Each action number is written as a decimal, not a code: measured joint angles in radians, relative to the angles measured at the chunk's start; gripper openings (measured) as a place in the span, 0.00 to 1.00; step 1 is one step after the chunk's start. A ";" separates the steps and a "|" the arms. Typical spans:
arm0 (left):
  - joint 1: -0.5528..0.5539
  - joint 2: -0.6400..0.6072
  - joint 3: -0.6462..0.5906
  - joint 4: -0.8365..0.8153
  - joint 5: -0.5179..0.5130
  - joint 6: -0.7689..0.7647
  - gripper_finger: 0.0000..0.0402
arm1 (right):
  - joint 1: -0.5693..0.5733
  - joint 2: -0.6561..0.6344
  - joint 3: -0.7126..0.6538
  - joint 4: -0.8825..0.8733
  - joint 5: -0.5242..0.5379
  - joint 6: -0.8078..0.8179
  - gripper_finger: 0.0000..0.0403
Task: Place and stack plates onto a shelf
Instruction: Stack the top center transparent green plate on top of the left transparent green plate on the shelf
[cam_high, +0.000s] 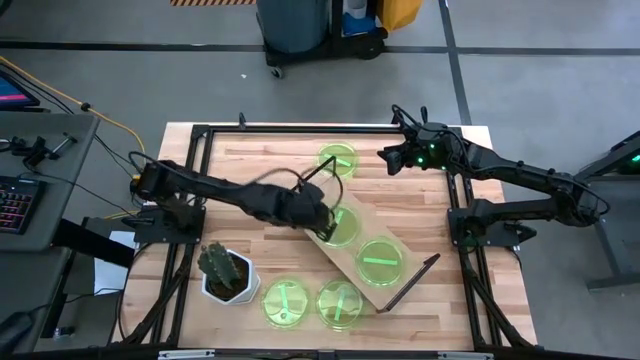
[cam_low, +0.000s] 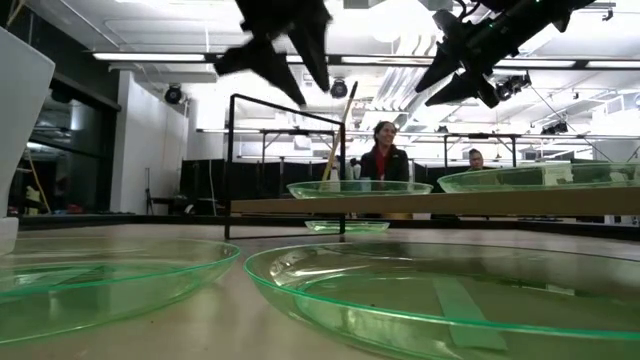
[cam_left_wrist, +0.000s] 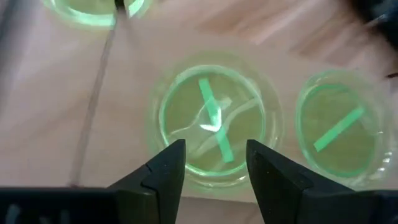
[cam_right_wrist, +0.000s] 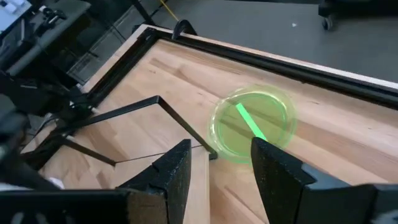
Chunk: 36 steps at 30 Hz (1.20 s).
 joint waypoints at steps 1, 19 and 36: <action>0.011 -0.020 0.000 0.022 0.001 0.033 0.40 | 0.000 0.000 0.000 0.000 -0.008 0.004 0.37; 0.339 -0.564 -0.368 0.528 0.249 0.511 0.40 | 0.002 0.012 0.001 0.099 -0.109 0.305 0.37; 0.558 -0.652 -0.733 1.027 0.572 0.422 0.40 | -0.094 0.527 0.001 0.207 0.061 0.477 0.37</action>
